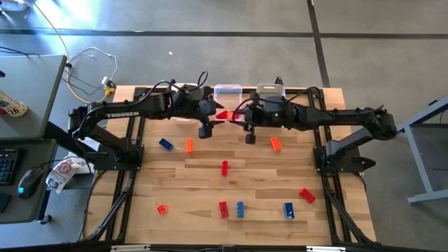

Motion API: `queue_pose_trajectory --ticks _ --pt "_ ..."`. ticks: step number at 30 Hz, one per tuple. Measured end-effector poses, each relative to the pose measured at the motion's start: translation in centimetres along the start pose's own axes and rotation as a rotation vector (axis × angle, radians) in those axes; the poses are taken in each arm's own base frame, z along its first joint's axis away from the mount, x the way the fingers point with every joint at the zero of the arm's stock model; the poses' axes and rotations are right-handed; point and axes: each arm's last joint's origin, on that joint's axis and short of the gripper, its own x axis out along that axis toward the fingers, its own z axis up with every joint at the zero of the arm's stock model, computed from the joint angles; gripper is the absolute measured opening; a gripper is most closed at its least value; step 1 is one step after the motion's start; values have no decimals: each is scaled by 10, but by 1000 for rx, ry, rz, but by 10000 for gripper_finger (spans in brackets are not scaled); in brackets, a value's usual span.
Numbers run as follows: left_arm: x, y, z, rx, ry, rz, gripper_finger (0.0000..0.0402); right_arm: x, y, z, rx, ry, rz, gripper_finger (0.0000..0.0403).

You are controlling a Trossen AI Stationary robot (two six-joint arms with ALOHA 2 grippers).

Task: Sort & place blocks by color
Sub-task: Put the orange game piece into the white bin

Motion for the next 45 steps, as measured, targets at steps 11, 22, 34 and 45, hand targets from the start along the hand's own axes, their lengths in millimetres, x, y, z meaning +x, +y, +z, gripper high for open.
queue_pose_trajectory --ticks 11,22,34,45 --pt "0 -10 13 -27 -119 -47 253 0 -2 6 -19 -72 11 96" --pt "-2 -16 24 -43 -209 -46 244 -1 -2 10 -14 -115 3 96" --pt "-1 -15 21 4 -170 -4 133 -1 -3 12 14 -135 1 96" --pt "-1 -15 21 37 -170 -4 117 -1 -3 12 52 -134 1 96"
